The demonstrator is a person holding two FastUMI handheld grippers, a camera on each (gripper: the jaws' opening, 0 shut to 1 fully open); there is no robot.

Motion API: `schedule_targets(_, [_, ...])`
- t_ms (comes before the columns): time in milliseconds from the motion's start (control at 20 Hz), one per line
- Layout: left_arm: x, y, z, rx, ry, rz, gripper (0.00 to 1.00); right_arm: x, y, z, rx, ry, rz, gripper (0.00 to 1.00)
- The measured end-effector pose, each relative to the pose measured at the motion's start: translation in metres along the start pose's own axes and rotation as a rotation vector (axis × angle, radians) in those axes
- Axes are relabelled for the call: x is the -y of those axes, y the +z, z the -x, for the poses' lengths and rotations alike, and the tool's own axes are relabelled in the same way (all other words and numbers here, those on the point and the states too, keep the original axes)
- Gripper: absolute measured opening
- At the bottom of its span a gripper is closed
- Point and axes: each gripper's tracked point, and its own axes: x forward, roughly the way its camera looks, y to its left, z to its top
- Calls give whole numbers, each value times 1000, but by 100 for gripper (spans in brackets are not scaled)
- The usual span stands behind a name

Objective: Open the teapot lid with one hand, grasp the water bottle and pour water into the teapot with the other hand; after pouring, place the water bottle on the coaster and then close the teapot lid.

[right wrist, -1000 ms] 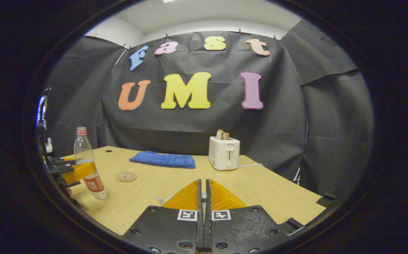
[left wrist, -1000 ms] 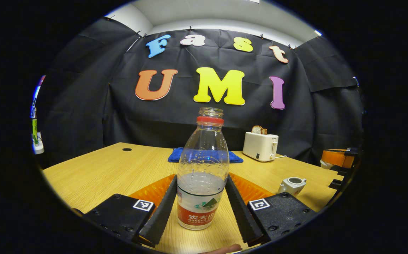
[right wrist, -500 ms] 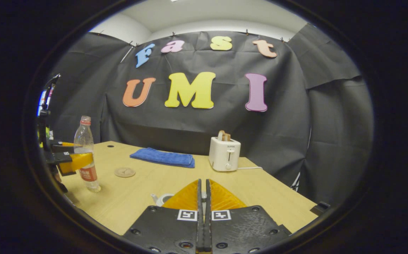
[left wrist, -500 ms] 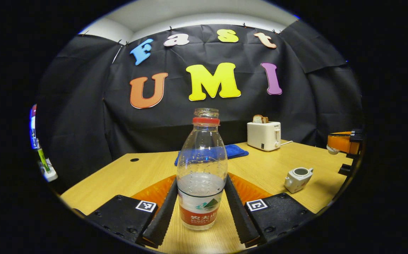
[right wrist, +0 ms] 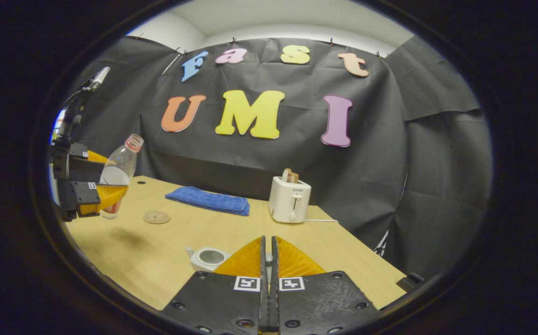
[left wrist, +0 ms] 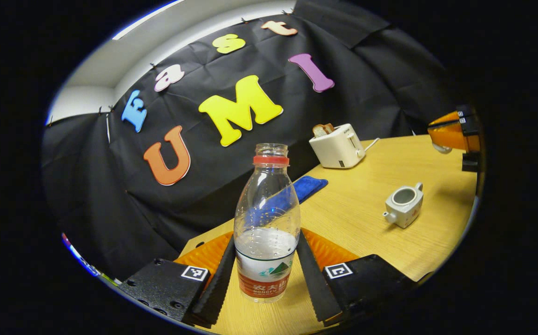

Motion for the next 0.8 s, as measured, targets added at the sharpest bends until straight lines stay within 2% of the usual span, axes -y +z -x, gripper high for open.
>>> schedule_targets(150, [7,0,-6,-48,-14,-120,76,14,-6,-3,-13,-27,7,0])
schedule_targets(300, [8,0,-12,-71,-5,-287,76,22,-6,-2,-17,-32,-12,0])
schedule_targets(350, [12,1,-14,-75,-18,-365,75,27,-5,-3,-17,-39,-17,0])
schedule_targets(450, [20,2,-16,-77,-28,-459,75,31,-6,-4,-20,-46,-23,0])
schedule_targets(800, [43,6,-22,-98,-55,-685,75,44,-8,-4,-23,-63,-23,0])
